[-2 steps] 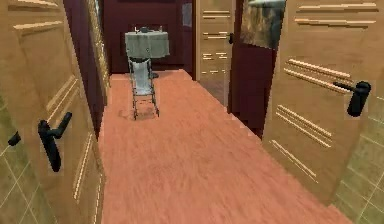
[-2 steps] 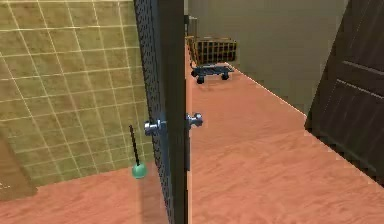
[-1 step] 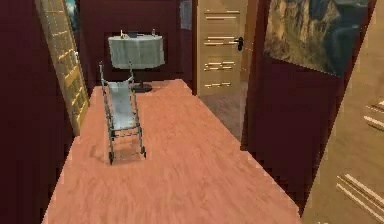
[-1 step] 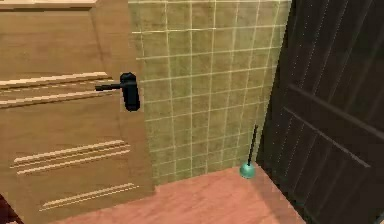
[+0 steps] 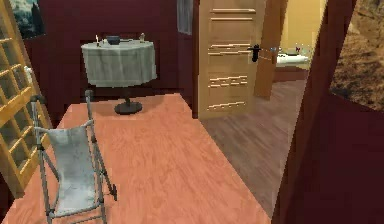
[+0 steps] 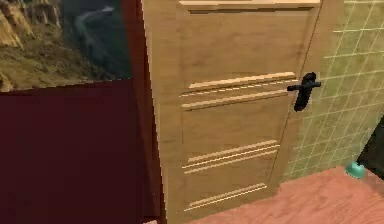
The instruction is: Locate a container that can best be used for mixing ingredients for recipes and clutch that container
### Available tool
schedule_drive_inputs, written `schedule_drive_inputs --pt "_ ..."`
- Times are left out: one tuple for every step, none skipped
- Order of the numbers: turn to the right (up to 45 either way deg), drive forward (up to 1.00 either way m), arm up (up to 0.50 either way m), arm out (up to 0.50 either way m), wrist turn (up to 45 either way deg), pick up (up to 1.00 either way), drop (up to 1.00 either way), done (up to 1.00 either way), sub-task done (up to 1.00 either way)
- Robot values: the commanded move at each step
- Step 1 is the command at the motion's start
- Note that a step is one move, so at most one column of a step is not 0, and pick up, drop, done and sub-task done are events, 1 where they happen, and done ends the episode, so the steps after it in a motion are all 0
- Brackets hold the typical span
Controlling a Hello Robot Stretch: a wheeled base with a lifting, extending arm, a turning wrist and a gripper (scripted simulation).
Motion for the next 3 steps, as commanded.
schedule_drive_inputs --pt "0.0 0.65 0.0 0.0 0.0 0.0 0.0 0.0 0.0" --pt "0.0 1.0 0.0 0.0 0.0 0.0 0.0 0.0 0.0" --pt "-21.0 0.0 0.0 0.0 0.0 0.0 0.0 0.0 0.0"
